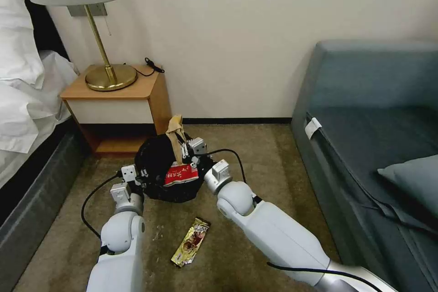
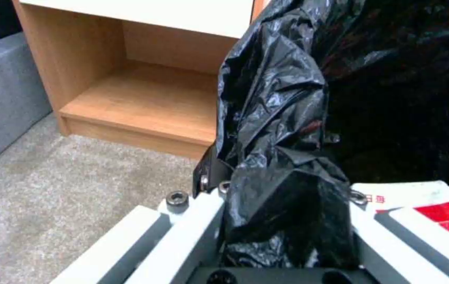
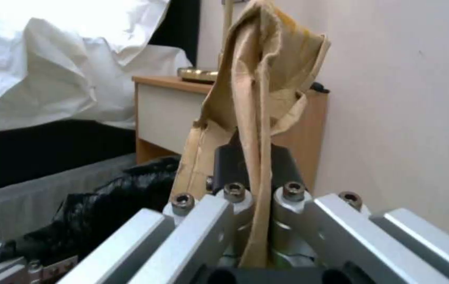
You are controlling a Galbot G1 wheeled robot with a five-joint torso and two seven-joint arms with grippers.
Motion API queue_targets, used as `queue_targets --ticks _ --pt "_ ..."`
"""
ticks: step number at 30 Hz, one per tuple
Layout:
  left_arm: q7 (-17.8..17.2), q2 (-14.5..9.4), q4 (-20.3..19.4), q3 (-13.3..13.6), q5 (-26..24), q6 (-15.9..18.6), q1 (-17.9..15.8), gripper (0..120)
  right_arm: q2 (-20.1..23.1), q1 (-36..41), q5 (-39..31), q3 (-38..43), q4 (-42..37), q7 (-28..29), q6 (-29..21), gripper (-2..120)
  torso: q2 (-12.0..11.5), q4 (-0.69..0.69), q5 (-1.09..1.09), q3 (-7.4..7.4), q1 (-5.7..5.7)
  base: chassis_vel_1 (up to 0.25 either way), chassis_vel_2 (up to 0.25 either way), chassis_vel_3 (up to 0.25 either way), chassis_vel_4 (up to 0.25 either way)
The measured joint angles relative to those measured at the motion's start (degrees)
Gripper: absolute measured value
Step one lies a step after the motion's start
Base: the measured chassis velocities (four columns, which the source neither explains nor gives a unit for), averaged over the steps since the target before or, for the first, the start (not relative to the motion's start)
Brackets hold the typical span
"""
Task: Pick up the trash bin, then pick up the garbage on the floor and place it into the trash bin.
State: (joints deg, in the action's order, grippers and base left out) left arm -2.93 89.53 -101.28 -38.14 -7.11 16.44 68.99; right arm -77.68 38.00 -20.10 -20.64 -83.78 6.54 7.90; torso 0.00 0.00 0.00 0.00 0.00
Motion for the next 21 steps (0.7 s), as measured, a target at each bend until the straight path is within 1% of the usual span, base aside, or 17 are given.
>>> queue_targets --ticks 14,21 --pt "-0.22 0.36 0.37 0.23 0.44 -0.02 -0.4 1 -1.15 0.94 4.37 -1.48 2.13 0.66 0.0 0 0.0 0.0 0.0 0.0 0.0 0.0 0.0 0.0 0.0" --pt "-0.17 0.45 0.66 0.24 0.68 -0.26 -0.43 1 -1.09 1.51 5.05 -1.48 2.21 1.01 0.0 0 0.0 0.0 0.0 0.0 0.0 0.0 0.0 0.0 0.0"
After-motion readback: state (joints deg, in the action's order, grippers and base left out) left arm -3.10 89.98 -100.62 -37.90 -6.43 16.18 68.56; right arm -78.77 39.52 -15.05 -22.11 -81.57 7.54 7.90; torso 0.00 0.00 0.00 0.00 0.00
